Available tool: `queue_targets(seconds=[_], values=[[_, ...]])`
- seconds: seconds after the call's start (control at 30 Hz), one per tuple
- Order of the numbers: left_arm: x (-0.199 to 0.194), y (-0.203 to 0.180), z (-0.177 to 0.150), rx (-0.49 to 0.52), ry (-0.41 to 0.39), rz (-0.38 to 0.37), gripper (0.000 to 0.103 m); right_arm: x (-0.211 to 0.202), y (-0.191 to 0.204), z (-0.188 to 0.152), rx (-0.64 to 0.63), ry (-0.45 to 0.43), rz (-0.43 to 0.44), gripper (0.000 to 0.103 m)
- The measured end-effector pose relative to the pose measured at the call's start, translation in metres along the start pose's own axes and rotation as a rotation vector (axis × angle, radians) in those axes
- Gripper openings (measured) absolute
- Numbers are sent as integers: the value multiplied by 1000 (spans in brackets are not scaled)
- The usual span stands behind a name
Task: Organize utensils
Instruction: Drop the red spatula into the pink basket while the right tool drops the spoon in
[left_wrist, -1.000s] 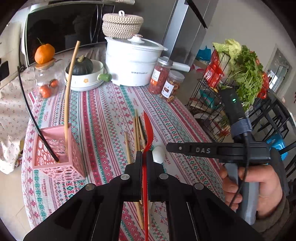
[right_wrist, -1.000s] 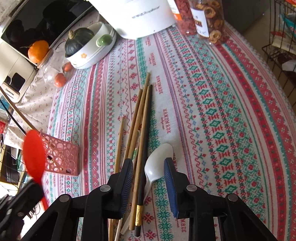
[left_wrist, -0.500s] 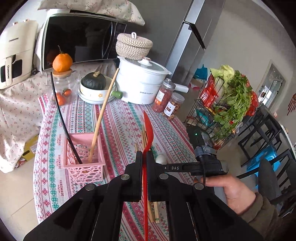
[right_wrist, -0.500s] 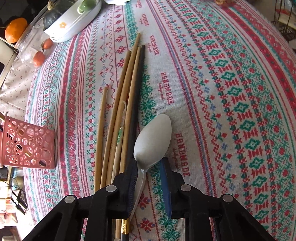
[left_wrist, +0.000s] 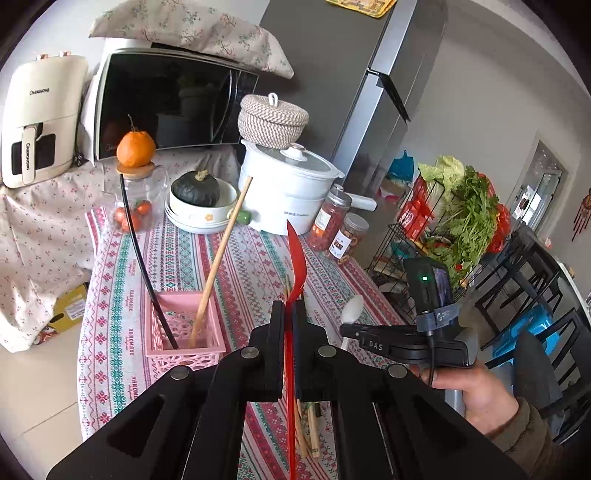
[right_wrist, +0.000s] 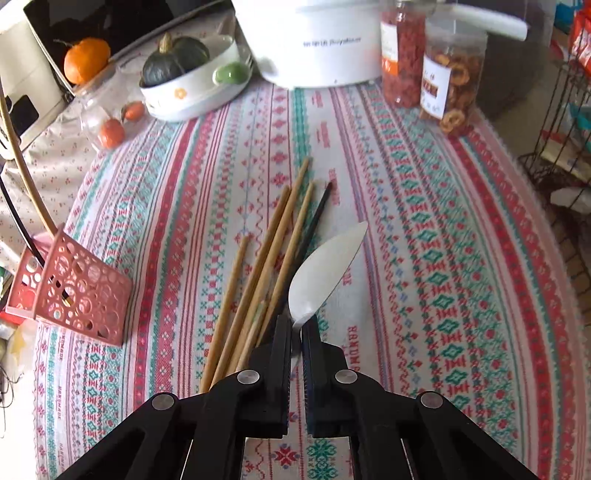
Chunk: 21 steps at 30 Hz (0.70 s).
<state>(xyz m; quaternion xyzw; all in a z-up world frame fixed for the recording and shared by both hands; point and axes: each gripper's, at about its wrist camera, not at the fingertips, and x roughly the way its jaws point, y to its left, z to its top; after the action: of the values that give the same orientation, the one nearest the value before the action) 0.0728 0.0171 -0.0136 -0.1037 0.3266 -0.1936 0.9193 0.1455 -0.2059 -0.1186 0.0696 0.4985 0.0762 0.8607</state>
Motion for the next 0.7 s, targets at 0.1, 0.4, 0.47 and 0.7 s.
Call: queue_targets(seconds=[0.1, 0.4, 0.47, 0.7], values=[[-6, 9, 6, -15, -50, 31, 3, -14, -4, 3, 1, -70, 8, 4], [-22, 50, 19, -95, -274, 144, 3, -60, 29, 10, -88, -339, 55, 4], [-21, 57, 21, -111, -336, 175, 3, -69, 34, 8, -112, -388, 65, 4], [2, 61, 22, -78, -469, 257, 3, -84, 48, 2, -153, -477, 96, 4]])
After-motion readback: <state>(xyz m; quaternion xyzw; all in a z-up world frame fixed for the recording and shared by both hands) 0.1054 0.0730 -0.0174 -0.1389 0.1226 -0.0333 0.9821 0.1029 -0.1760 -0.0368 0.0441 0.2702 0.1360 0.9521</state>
